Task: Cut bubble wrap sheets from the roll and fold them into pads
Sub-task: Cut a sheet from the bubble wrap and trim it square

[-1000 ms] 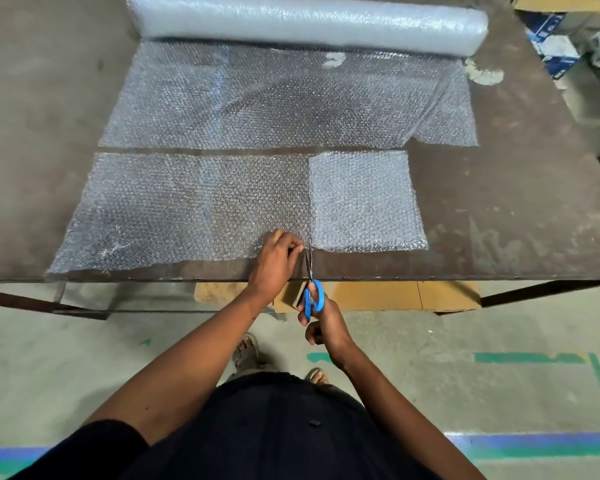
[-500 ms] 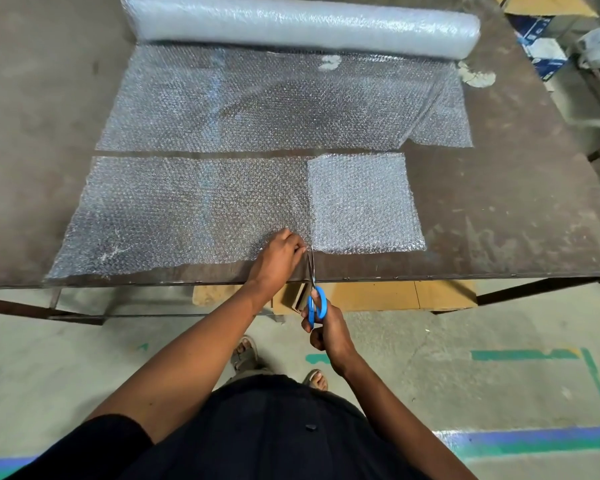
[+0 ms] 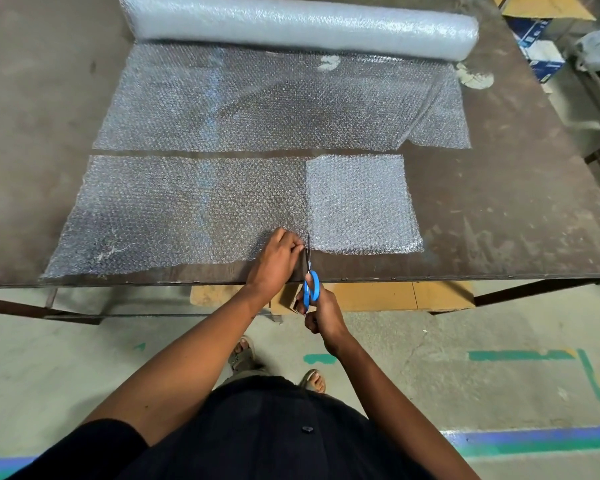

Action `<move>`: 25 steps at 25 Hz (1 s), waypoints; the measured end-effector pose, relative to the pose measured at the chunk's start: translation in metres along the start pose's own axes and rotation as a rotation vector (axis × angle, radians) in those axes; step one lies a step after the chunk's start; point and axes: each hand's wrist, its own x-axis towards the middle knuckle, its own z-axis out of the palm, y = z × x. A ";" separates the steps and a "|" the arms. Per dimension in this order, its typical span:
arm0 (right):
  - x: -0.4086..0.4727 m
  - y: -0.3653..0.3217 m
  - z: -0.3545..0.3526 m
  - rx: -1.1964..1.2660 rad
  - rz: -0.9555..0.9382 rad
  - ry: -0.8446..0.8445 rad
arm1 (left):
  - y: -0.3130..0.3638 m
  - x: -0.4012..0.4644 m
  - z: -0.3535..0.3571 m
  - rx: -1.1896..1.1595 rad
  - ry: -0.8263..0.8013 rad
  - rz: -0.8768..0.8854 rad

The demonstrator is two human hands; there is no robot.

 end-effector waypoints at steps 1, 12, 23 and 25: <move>0.001 0.000 0.001 0.004 -0.003 -0.004 | 0.000 0.000 0.000 -0.001 0.000 -0.004; 0.009 0.008 0.005 -0.156 -0.109 0.024 | 0.000 0.000 0.000 0.013 0.007 0.003; 0.005 -0.009 0.010 0.004 0.100 0.011 | 0.003 -0.001 -0.002 -0.080 0.089 -0.094; 0.006 -0.007 0.012 0.024 0.105 0.006 | 0.003 -0.001 -0.003 -0.087 0.100 -0.114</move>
